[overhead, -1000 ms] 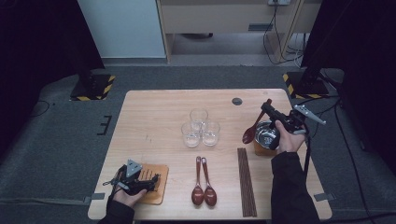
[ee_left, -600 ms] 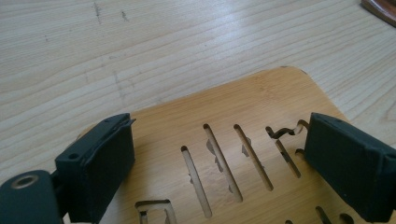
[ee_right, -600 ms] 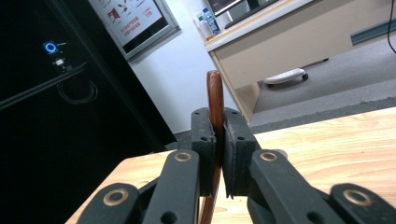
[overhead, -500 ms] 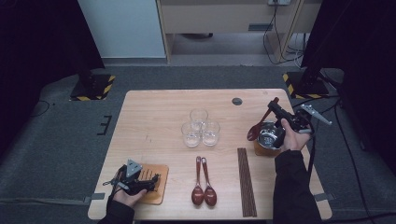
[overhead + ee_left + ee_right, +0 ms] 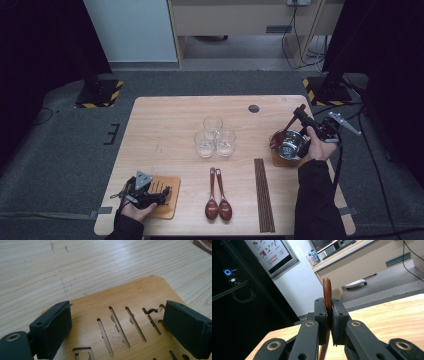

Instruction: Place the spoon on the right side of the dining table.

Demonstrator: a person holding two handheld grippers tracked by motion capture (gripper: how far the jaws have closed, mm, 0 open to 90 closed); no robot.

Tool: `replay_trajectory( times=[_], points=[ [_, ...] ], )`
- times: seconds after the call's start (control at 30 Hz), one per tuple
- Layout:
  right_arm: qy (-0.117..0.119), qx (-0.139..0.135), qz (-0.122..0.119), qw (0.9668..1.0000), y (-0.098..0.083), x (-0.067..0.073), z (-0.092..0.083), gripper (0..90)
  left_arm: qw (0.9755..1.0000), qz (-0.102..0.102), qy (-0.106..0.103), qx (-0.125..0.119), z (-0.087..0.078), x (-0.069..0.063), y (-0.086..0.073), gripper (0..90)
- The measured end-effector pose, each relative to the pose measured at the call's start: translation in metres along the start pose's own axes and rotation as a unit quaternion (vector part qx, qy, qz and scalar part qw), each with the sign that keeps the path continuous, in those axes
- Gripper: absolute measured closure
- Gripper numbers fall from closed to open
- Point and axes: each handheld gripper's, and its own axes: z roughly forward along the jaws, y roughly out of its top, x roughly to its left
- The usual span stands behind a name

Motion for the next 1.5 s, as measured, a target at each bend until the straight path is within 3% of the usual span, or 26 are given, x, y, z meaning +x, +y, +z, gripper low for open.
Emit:
replay_trajectory(
  times=[0.53,0.9,1.5],
  points=[
    [-0.028,-0.005,0.01,0.9995,0.002,-0.013,0.002,84.7,1.0,0.0,0.0,0.0,0.0,0.0,0.0,7.5],
    [-0.055,0.002,0.005,0.9985,0.001,-0.023,0.006,84.6,1.0,0.0,0.0,0.0,0.0,0.0,0.0,7.5],
    [-0.089,0.047,-0.016,0.9947,-0.01,-0.027,0.015,83.1,1.0,0.0,0.0,0.0,0.0,0.0,0.0,7.5]
  ],
)
